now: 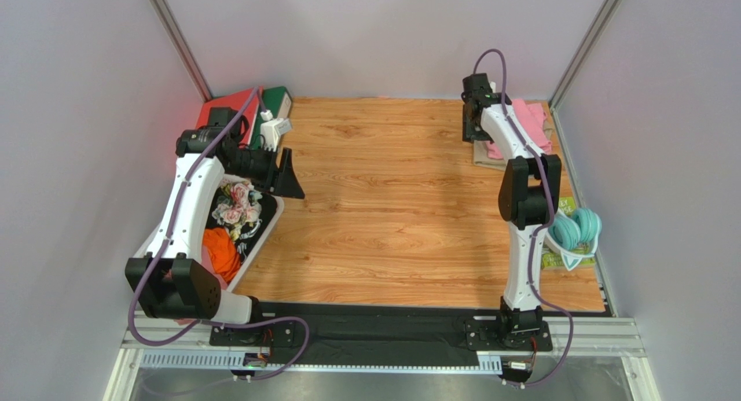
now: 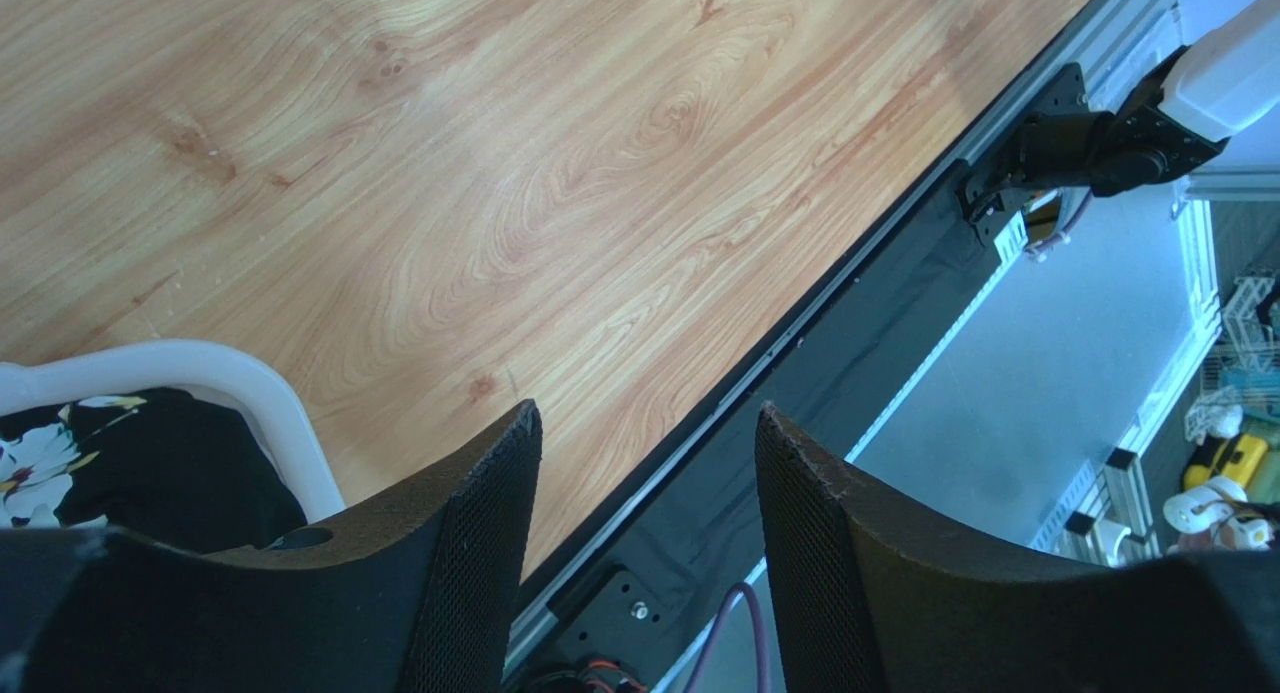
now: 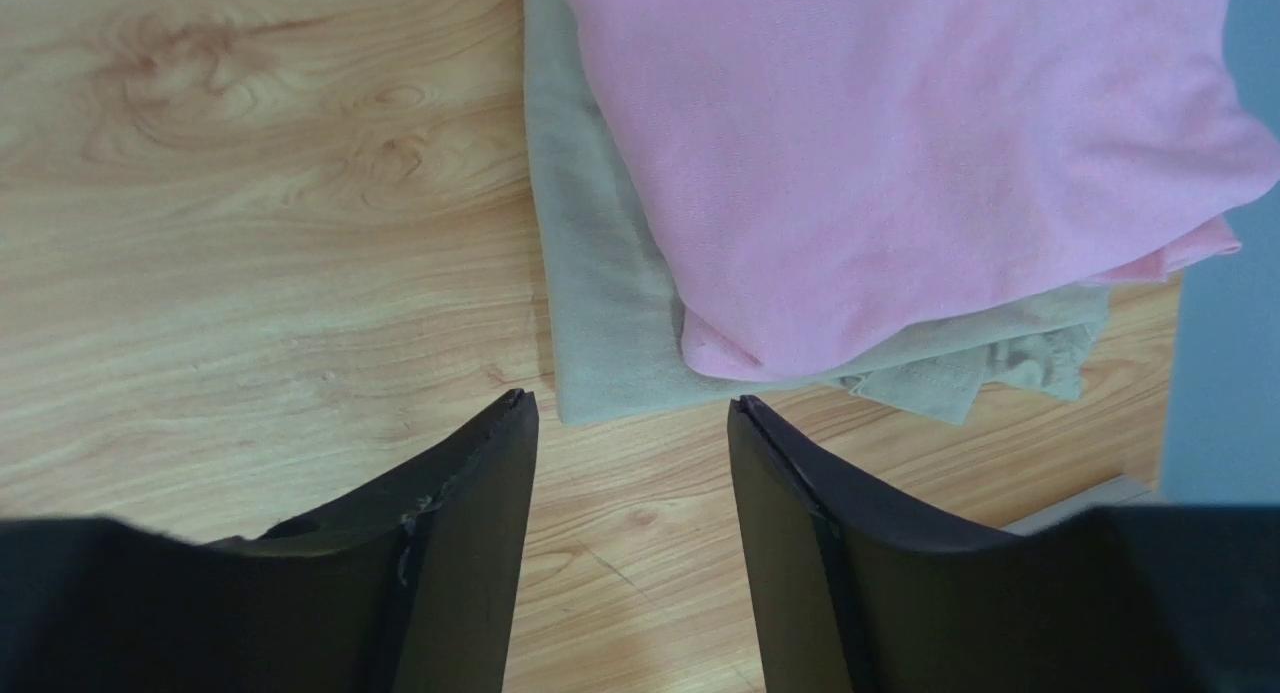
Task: Fold and stack the t-shirts
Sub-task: Smooth out wrinkles on the folded tshirt
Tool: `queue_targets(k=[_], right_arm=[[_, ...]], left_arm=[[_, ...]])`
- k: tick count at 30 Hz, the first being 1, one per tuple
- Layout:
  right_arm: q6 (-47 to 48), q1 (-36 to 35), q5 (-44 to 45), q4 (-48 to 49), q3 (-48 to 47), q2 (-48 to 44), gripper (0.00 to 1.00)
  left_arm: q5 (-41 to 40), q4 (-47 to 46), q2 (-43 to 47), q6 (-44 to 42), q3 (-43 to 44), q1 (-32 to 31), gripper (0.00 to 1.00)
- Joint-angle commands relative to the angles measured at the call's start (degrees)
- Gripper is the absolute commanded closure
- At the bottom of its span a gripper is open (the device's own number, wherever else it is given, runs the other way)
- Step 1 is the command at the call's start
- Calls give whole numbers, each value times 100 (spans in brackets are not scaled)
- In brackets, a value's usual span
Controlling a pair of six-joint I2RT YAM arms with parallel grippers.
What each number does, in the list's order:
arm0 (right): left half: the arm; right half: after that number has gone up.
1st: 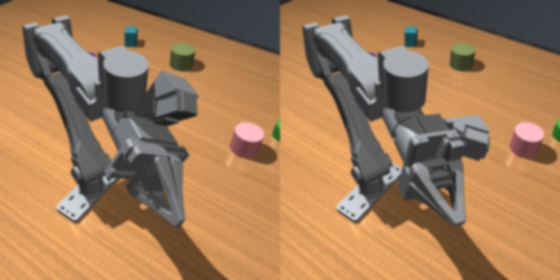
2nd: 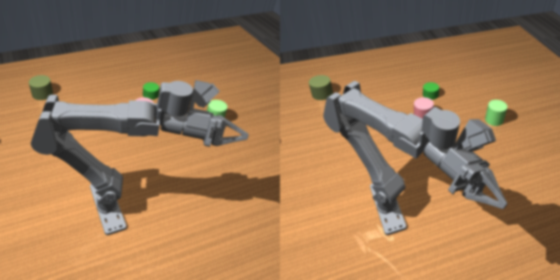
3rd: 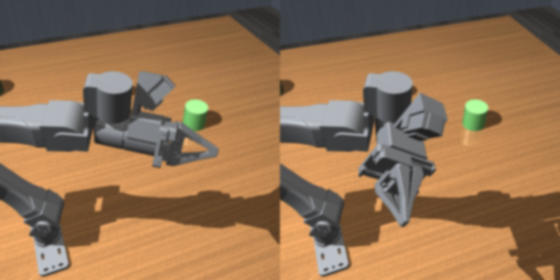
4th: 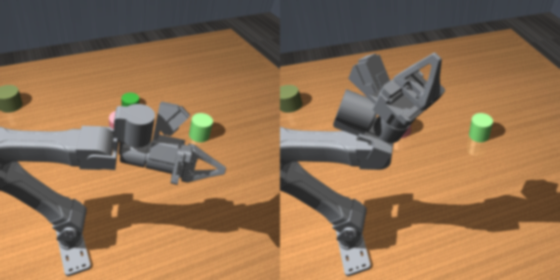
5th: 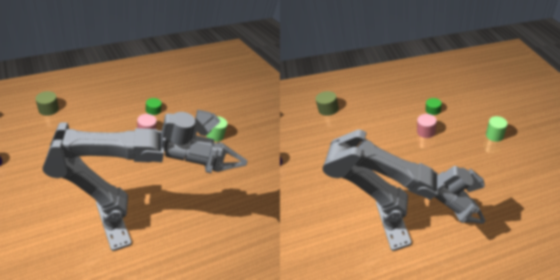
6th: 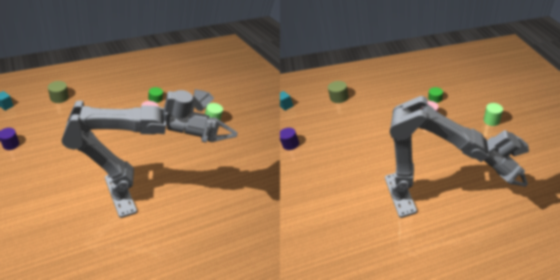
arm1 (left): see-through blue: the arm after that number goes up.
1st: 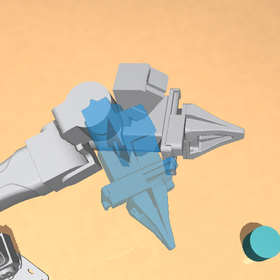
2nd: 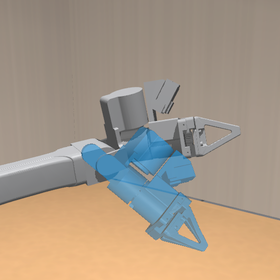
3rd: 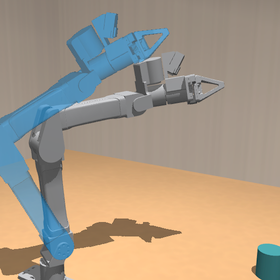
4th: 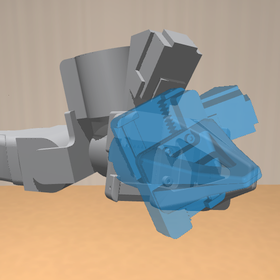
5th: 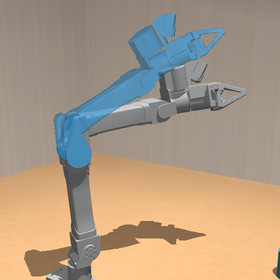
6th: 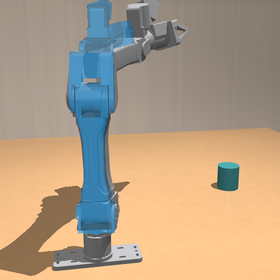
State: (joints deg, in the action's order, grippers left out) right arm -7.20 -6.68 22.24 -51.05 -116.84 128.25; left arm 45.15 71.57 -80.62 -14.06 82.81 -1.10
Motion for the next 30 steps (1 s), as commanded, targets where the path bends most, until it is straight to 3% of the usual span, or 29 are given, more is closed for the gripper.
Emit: queue_targets(k=[1,4,7,30], right_arm=[[140,0,702,-19,-76,25,49],[140,43,861,42,47,-36,41],[123,88,878,42,64,-28,40],[-80,369,668,-134,-357,719,48]], left_arm=[[153,24,143,-114,25,-13,38],[161,41,160,-140,25,-13,38],[152,41,169,-149,16,-13,38],[144,94,90,-175,166,-13,38]])
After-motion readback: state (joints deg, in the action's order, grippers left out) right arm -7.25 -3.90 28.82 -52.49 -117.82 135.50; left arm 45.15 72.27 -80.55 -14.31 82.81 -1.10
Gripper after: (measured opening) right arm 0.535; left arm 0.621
